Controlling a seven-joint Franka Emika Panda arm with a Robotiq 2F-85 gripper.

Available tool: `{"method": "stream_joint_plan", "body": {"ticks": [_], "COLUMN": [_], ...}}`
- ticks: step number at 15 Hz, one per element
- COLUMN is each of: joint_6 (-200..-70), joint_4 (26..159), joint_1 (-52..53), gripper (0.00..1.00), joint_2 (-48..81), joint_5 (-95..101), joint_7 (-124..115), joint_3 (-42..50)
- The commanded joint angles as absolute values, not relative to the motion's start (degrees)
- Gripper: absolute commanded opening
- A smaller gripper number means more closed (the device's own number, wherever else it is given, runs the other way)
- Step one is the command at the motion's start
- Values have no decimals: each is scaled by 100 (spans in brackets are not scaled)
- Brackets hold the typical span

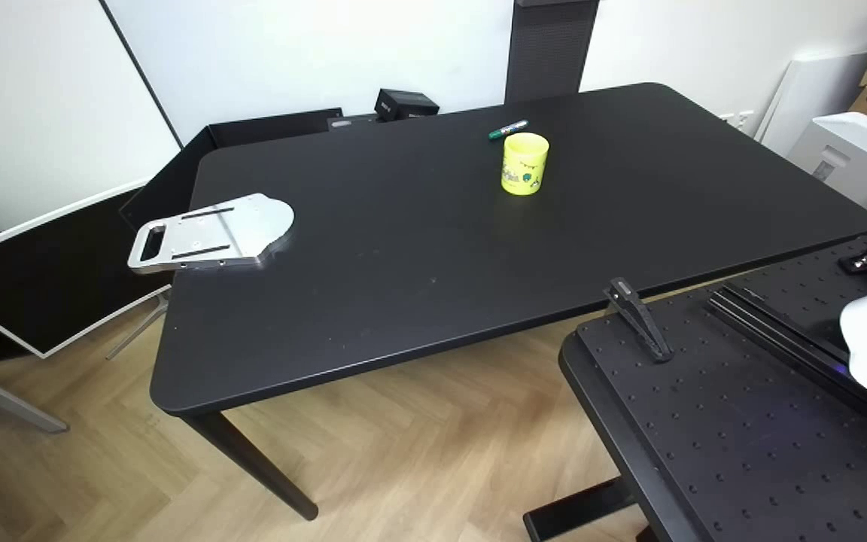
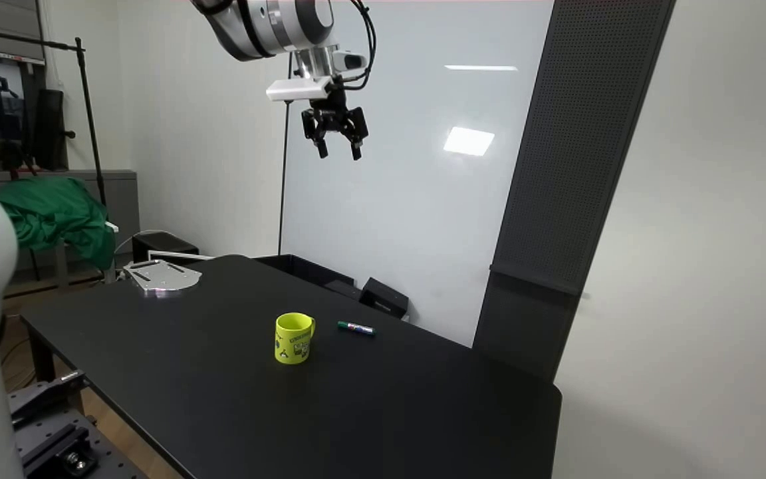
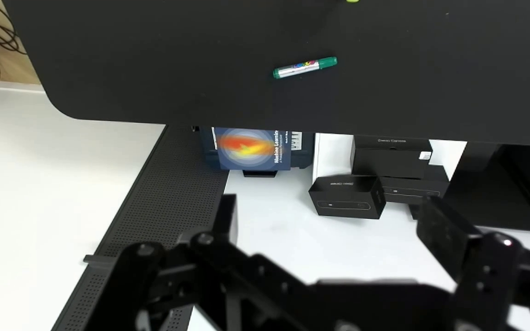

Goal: Pick up the marker and put it in the cup

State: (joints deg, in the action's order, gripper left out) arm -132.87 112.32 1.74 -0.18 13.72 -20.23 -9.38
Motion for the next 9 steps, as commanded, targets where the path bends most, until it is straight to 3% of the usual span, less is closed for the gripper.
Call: {"method": "stream_joint_plan", "body": {"ticks": [1, 9], "joint_6": [-13318, -13496], "joint_4": [10863, 9481], "joint_1": [291, 446], "gripper": [100, 100], "joint_2": [337, 1776], "joint_5": [1568, 1703], "joint_7": [-2090, -2091], "joint_3": [-735, -298]}}
